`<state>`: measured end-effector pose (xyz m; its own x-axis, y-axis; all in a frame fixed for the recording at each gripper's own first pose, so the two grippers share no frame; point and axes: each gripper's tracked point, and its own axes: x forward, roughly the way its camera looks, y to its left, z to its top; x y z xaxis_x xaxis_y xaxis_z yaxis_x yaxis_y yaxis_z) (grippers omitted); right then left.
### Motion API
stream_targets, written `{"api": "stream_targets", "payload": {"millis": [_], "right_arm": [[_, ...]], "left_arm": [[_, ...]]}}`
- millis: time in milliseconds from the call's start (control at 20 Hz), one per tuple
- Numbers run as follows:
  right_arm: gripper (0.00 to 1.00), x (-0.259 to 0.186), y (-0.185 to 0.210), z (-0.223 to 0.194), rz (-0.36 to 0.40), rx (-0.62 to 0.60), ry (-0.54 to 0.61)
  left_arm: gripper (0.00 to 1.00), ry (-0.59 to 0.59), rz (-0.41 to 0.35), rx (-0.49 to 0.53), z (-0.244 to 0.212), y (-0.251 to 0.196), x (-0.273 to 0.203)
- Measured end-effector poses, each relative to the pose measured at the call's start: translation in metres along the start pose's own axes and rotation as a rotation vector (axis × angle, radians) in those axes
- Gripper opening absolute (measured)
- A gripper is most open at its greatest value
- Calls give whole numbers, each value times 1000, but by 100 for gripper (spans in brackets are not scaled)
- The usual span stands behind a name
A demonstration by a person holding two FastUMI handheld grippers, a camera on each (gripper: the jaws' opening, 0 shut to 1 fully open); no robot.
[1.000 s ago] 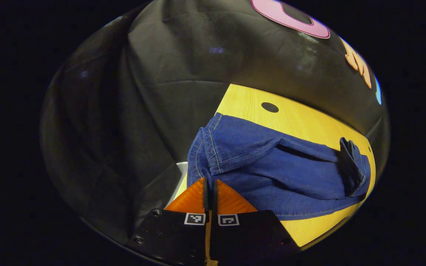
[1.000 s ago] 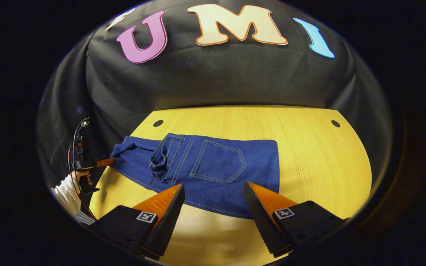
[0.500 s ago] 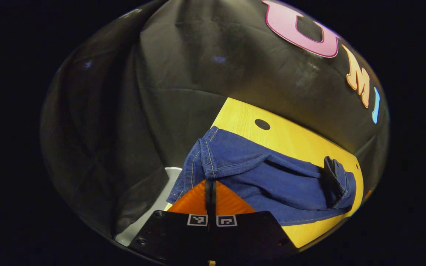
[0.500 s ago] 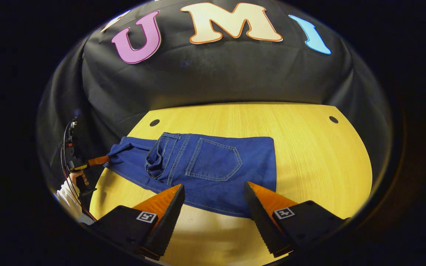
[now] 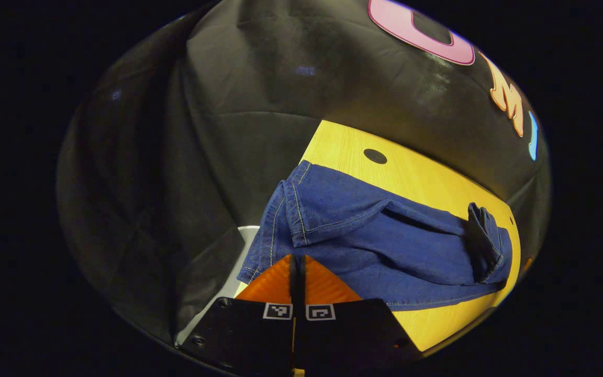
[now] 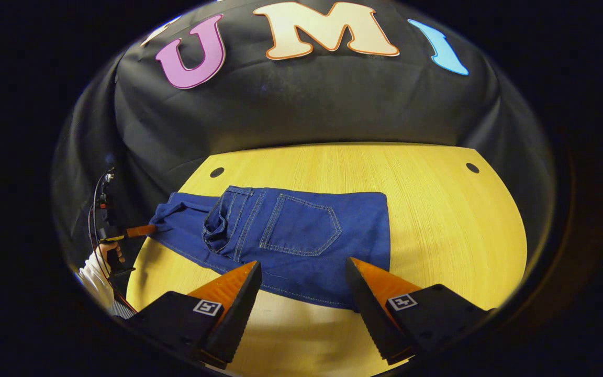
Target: Grasp the waist and the cuffs of the jeans and fold them to make the two legs overlap; first hold the waist and fold one-third of the jeans toward the cuffs, then hold the cuffs and fold the remaining one-third in the same direction to finish folding.
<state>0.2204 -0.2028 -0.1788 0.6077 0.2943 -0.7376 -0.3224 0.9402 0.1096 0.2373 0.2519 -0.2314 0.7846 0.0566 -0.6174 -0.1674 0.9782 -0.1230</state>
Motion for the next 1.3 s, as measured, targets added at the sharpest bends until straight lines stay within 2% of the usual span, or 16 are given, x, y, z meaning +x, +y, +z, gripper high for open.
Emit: {"api": "stream_targets", "payload": {"millis": [50,400,500,550,600,650,700,750,800,850,900,950,1050,1150,1250,1300], "right_arm": [[99,1,-1,1,-1,2,0],[99,6,0,-1,0,9,10],[99,7,1,-2,2,9,15],[99,7,1,-2,2,9,17],[94,7,1,-2,2,9,17],[94,7,0,-1,1,9,16],[94,7,-2,-1,-2,10,16],[99,7,-4,-1,-7,9,16],[94,7,-6,-1,-13,6,16],[99,7,-8,-1,-18,3,15],[99,6,-9,-2,-19,3,15],[94,7,-9,-2,-19,5,16],[94,7,-10,-2,-18,7,17],[100,7,-10,0,-17,10,14],[99,7,-13,1,-21,12,11],[94,7,-15,0,-25,11,12]], "left_arm": [[0,13,3,2,-2,0,0],[0,55,-4,65,-5,1,0],[22,61,-54,60,-4,-14,-2],[41,68,-63,72,-6,-18,-3],[60,79,-62,93,-7,-21,-1],[71,93,-62,115,-8,-24,-4],[78,103,-60,135,-8,-26,-5],[85,112,-46,155,-9,-26,-5],[91,117,-27,174,-7,-23,-5],[94,111,-13,189,-5,-21,-5],[94,101,-9,196,-1,-20,-6],[95,95,3,202,1,-16,-6],[94,122,17,211,-4,-10,-7],[94,142,19,203,-10,-6,-6],[94,129,25,198,-8,-5,-4],[94,129,28,196,-8,-5,-4]]}}
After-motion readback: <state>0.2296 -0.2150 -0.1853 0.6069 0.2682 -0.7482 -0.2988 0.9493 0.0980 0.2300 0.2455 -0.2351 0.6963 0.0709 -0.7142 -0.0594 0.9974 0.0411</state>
